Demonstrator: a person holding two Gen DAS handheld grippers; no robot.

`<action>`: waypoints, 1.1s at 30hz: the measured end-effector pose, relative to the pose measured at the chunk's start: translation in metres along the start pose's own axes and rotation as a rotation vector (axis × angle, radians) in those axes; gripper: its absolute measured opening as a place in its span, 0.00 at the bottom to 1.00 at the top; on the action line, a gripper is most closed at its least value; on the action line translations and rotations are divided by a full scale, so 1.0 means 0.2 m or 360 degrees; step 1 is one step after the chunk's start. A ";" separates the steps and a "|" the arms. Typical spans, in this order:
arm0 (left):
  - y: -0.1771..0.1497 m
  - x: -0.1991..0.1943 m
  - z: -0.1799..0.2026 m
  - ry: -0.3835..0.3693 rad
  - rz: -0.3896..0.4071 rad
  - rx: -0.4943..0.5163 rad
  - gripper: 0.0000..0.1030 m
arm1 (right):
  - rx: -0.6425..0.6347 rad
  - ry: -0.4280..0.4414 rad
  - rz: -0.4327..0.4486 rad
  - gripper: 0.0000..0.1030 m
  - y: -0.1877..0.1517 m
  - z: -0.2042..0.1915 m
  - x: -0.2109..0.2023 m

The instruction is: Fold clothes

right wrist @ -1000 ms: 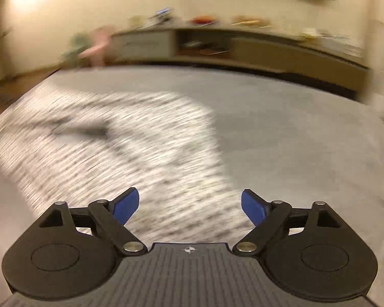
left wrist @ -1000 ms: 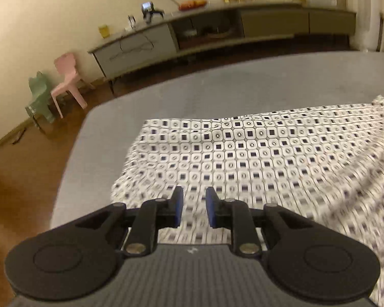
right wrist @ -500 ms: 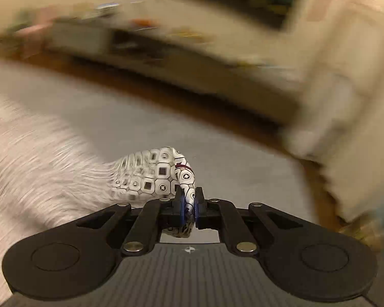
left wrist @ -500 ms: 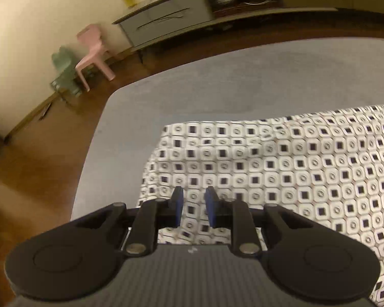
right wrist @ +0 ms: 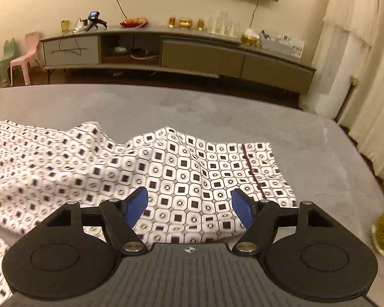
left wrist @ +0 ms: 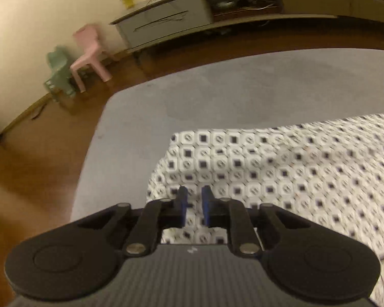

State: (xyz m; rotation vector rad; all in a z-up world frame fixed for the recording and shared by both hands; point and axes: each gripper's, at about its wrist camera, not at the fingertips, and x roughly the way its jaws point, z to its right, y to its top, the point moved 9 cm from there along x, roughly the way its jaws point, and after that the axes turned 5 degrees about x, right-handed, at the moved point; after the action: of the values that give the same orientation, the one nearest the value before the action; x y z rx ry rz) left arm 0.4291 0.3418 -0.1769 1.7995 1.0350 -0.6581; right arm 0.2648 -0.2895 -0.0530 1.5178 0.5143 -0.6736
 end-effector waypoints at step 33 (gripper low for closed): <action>-1.14 -0.66 -0.22 -0.0321 0.0055 -0.0414 0.44 | -0.0284 0.0364 -0.0365 0.86 -0.76 -0.43 -0.81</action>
State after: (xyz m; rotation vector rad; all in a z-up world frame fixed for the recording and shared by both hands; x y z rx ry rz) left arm 0.1665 0.3825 -0.1580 1.4901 0.9069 -0.6379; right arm 0.0523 -0.1810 -0.0537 1.3858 0.9093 -0.6144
